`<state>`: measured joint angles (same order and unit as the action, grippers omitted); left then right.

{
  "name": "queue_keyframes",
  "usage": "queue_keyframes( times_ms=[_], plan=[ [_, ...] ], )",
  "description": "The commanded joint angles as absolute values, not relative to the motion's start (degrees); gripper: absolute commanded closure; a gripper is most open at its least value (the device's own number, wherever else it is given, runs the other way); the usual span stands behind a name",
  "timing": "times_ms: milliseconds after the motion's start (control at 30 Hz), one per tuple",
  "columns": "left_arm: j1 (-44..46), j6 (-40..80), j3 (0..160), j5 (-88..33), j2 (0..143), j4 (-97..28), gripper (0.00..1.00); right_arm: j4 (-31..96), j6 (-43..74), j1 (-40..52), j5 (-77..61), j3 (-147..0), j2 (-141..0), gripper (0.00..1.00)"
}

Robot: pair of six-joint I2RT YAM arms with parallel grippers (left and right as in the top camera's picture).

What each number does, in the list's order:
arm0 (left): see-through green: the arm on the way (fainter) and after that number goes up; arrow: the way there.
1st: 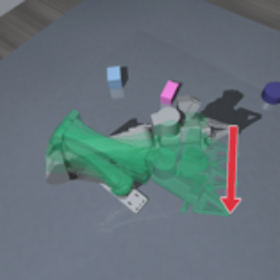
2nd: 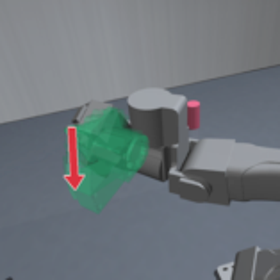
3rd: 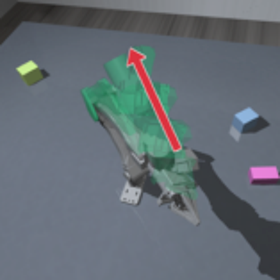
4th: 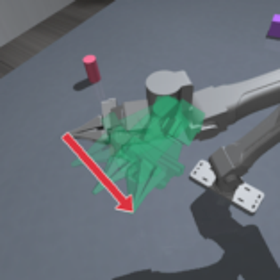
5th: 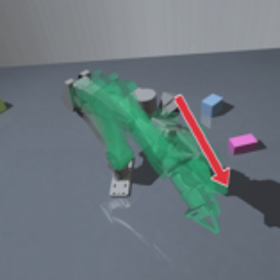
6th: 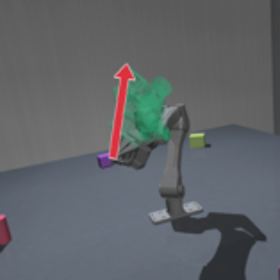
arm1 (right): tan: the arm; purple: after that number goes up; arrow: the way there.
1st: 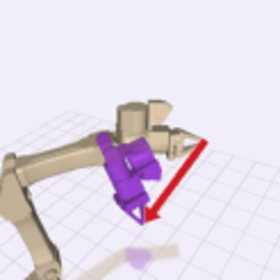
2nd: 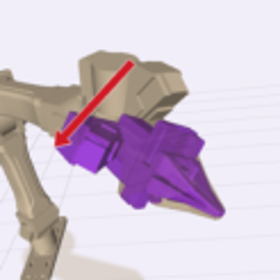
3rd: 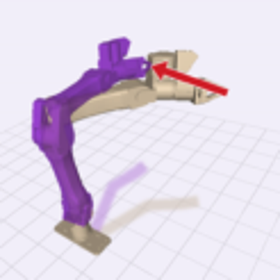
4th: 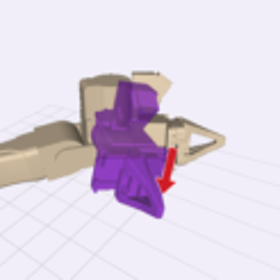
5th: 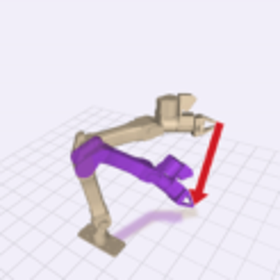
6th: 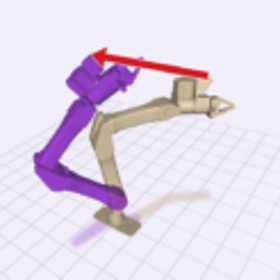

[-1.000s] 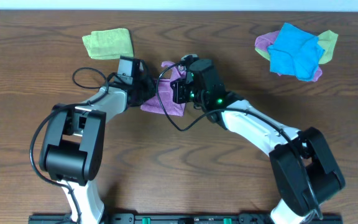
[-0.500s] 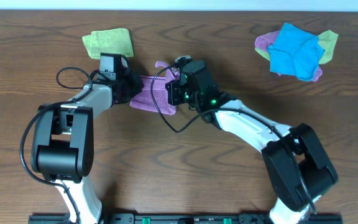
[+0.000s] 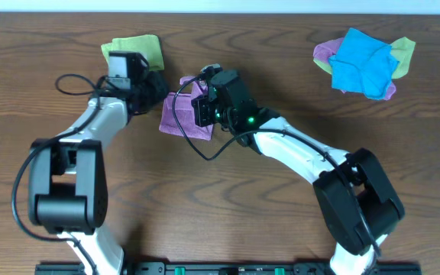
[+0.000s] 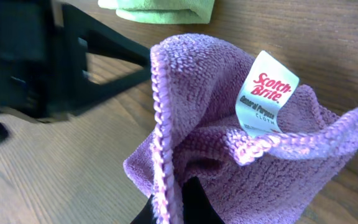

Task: Fold the cloth
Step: 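Fold the right end of the strip over toward the left gripper, then open both grippers and lift away from the folded purple cloth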

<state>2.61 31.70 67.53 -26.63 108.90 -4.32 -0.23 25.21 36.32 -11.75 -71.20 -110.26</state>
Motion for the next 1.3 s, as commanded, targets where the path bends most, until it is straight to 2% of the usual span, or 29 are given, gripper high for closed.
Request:
queue_keyframes(
  times_ms=[0,467,900,967,1200,1267],
  plan=[
    [0.69,29.52,69.04,-26.48,106.67,-5.67,0.94,-0.25,24.1,37.6,-11.38,-73.1,-112.01,0.99],
    [-3.75,26.94,69.19,-26.57,105.82,-9.52,0.94,2.61,23.46,39.83,-11.42,-81.01,-120.92,0.99],
    [-4.16,26.96,69.19,-26.61,105.82,-9.43,0.94,2.57,22.76,40.77,-10.94,-81.87,-122.21,0.99],
    [-4.16,26.98,69.19,-26.61,105.82,-9.43,0.94,2.55,22.46,40.97,-10.94,-81.87,-122.21,0.94],
    [-4.16,26.98,69.19,-26.59,105.82,-9.43,0.94,2.59,20.86,42.11,-12.43,-81.87,-122.21,0.61],
    [-4.16,26.98,69.19,-26.59,105.82,-9.34,0.94,2.61,20.67,42.39,-13.32,-81.87,-122.21,0.57]
  ],
)
